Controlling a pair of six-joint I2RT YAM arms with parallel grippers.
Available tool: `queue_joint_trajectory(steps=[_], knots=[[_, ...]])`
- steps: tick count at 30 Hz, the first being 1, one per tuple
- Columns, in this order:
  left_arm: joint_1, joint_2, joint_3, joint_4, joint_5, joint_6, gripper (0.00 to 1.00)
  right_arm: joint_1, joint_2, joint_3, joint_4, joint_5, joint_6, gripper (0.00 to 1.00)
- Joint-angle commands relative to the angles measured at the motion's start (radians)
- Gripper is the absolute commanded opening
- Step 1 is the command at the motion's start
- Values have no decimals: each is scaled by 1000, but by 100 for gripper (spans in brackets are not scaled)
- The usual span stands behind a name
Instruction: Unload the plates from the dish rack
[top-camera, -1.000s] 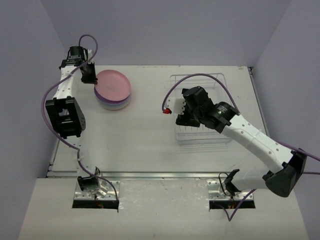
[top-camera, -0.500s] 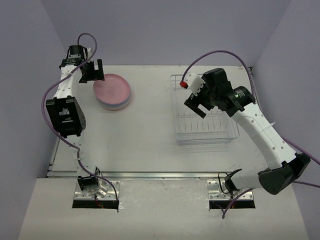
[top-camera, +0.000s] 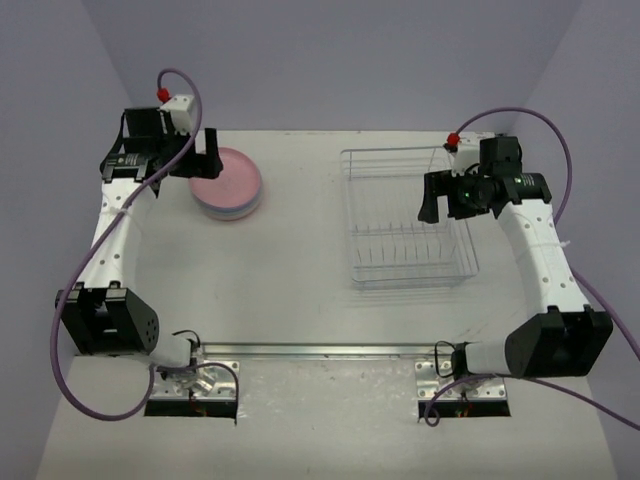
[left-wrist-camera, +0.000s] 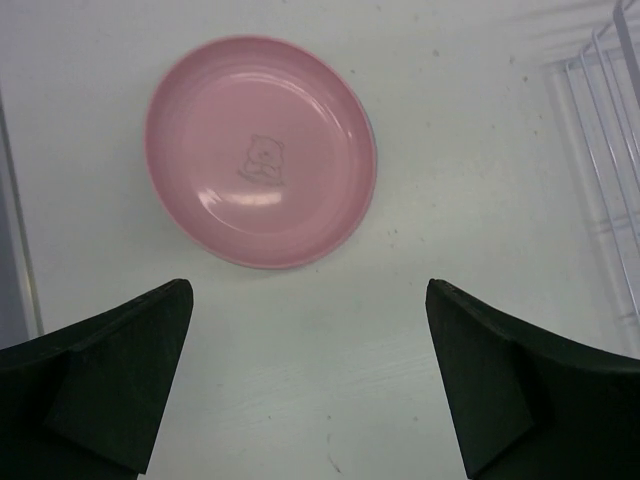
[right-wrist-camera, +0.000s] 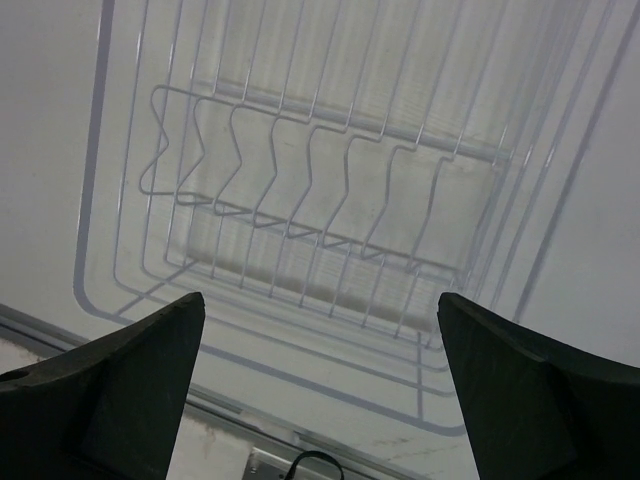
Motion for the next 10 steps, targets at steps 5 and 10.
queue_joint_trajectory(steps=[5, 10], knots=[[-95, -242, -277, 198, 4, -19, 100, 5, -84, -52, 106, -24, 86, 99], [-95, -295, -312, 208, -4, -17, 100, 5, -97, -76, 117, -34, 89, 99]])
